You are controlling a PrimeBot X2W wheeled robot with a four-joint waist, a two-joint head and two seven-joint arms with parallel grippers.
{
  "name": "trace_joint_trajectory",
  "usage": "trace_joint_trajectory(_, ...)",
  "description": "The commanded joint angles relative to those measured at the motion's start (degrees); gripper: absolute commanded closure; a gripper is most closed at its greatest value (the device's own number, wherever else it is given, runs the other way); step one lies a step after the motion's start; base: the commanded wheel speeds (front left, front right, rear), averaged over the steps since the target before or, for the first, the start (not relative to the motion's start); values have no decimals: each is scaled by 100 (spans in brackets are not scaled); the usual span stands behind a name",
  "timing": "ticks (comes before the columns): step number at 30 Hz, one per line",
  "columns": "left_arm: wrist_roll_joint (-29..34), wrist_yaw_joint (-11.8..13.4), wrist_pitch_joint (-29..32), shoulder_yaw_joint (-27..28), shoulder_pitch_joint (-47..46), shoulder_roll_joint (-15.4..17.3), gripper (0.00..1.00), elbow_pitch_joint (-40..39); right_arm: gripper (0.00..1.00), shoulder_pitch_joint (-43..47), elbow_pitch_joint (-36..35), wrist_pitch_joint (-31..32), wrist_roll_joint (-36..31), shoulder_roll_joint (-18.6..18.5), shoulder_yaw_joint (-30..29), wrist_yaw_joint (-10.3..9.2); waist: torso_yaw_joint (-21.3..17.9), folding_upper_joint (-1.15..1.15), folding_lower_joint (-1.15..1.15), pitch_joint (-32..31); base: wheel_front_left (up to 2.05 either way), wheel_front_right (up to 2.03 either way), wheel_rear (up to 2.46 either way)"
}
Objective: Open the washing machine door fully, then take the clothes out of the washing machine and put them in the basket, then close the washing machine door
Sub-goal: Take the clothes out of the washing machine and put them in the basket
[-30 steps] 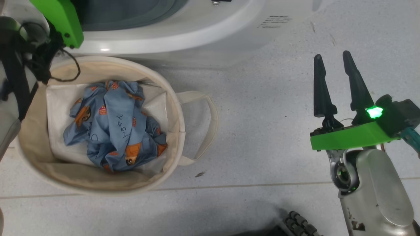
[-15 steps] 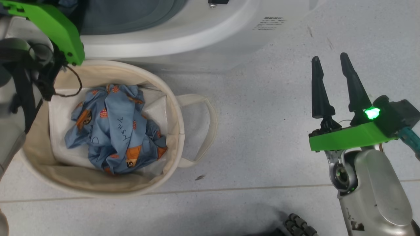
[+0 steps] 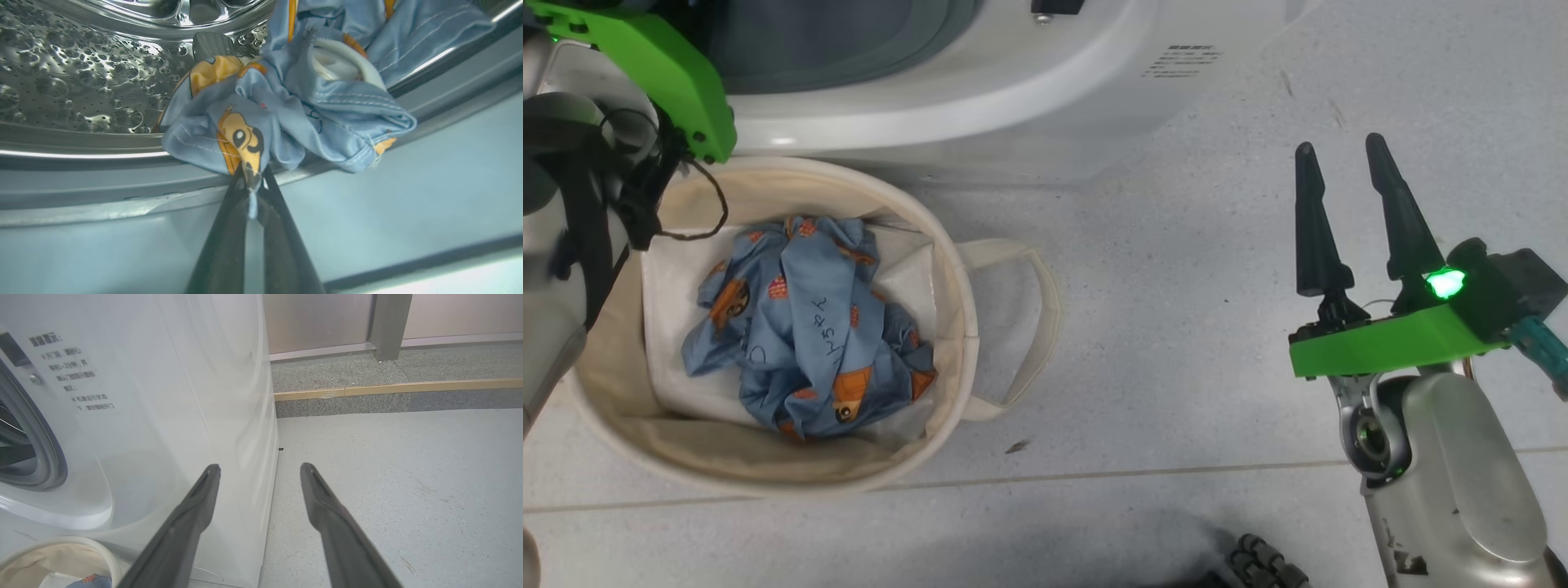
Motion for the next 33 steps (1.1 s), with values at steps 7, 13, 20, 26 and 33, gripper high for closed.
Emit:
trace_joint_trajectory(7,-181,-32,-428,51,-138,313,100,-165,0,156,-83,-70,69,16,53,43,10,0,0,-236,0,0,0)
trace_joint_trajectory(13,-324,-32,-670,54,224,439,100,-512,0,203,26,-70,109,16,130,43,74,0,0,-601,0,0,0)
trace_joint_trajectory(20,110,-32,-705,790,842,666,100,-1270,0,321,192,-70,152,16,154,43,190,0,0,-1104,0,0,0)
trace_joint_trajectory(26,1017,-32,-706,2090,2036,803,100,-2049,0,577,429,-70,196,16,185,43,304,0,0,-1719,0,0,0)
trace_joint_trajectory(33,1967,-17,-706,3355,3439,753,100,-3040,0,854,596,-70,210,16,156,43,461,0,0,-2307,0,0,0)
